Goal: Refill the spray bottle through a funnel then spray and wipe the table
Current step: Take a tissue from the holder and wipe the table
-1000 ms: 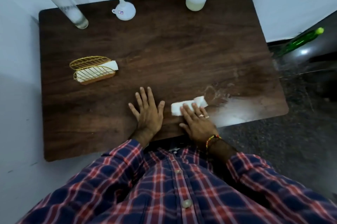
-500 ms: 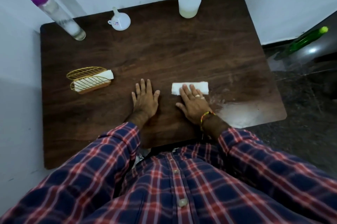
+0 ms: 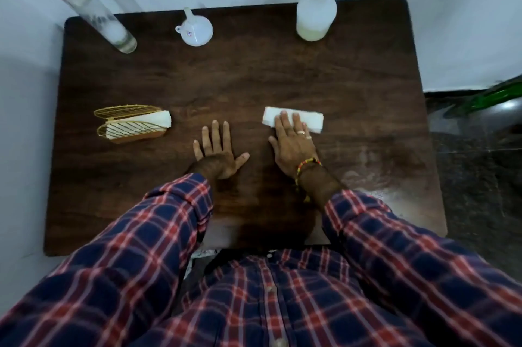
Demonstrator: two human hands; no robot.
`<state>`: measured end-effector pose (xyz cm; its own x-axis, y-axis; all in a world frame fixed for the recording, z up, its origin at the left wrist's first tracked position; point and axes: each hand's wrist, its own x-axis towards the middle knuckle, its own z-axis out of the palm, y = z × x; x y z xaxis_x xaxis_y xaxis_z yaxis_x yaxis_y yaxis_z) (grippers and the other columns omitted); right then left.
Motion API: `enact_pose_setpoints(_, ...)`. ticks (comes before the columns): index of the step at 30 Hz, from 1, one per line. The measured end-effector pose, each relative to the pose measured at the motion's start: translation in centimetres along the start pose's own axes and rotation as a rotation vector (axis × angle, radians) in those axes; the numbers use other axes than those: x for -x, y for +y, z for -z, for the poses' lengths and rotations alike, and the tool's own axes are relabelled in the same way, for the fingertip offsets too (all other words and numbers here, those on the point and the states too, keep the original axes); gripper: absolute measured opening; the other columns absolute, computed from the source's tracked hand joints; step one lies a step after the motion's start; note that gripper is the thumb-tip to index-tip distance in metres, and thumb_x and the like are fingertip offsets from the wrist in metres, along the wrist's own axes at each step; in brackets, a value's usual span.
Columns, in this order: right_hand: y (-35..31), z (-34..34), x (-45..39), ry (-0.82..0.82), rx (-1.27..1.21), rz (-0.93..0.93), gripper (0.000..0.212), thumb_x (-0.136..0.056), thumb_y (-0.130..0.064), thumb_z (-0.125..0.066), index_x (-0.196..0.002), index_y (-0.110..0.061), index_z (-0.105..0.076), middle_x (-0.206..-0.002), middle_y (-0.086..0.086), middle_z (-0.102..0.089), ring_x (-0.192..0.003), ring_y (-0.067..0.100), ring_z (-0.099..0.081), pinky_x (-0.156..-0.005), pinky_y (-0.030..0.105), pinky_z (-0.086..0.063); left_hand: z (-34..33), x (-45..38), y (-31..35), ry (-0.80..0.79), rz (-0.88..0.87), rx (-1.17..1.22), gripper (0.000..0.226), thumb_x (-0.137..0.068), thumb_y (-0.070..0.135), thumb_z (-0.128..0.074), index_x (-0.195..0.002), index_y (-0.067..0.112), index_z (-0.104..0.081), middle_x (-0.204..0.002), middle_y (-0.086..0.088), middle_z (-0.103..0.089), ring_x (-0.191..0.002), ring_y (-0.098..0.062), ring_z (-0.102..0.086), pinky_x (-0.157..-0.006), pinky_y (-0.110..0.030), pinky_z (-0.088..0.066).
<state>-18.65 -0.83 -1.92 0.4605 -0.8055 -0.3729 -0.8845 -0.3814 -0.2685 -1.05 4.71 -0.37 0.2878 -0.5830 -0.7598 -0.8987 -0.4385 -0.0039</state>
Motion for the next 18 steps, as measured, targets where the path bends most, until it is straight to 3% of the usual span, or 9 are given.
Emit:
enact_pose_setpoints(6, -1.6, 0.4, -1.5, -0.122, 0.191, 0.288, 0.060, -0.106, -0.038, -0.025, -0.157, -0.011, -0.007, -0.165, 0.007, -0.001, -0.152, 0.033, 0.002, -0.122, 0.046, 0.000, 0.4, -0.5, 0.2, -0.081, 0.014, -0.048, 0.103, -0.088, 0.076, -0.032, -0.147, 0.022, 0.032, -0.154, -0.007, 0.040, -0.145, -0.032, 0.029, -0.118, -0.055, 0.010)
enact_pose_setpoints(12, 0.8, 2.3, -6.9, 0.054, 0.070, -0.016, 0.059, -0.105, -0.038, -0.030, -0.155, -0.009, -0.020, -0.163, 0.013, -0.015, -0.151, 0.038, -0.009, -0.121, 0.051, -0.007, 0.5, -0.7, -0.1, -0.090, -0.007, -0.065, 0.100, -0.090, 0.074, -0.030, -0.146, 0.022, 0.034, -0.153, -0.009, 0.042, -0.145, -0.033, 0.030, -0.117, -0.057, 0.010)
enact_pose_setpoints(18, -1.4, 1.9, -8.2, -0.040, 0.131, 0.212, 0.064, -0.104, -0.042, -0.027, -0.156, -0.007, -0.013, -0.164, 0.017, -0.008, -0.152, 0.035, -0.004, -0.123, 0.048, -0.006, -0.3, -0.5, 0.0, 0.015, 0.001, -0.059, 0.099, -0.088, 0.075, -0.029, -0.151, 0.021, 0.026, -0.158, -0.010, 0.033, -0.147, -0.032, 0.023, -0.118, -0.056, 0.005)
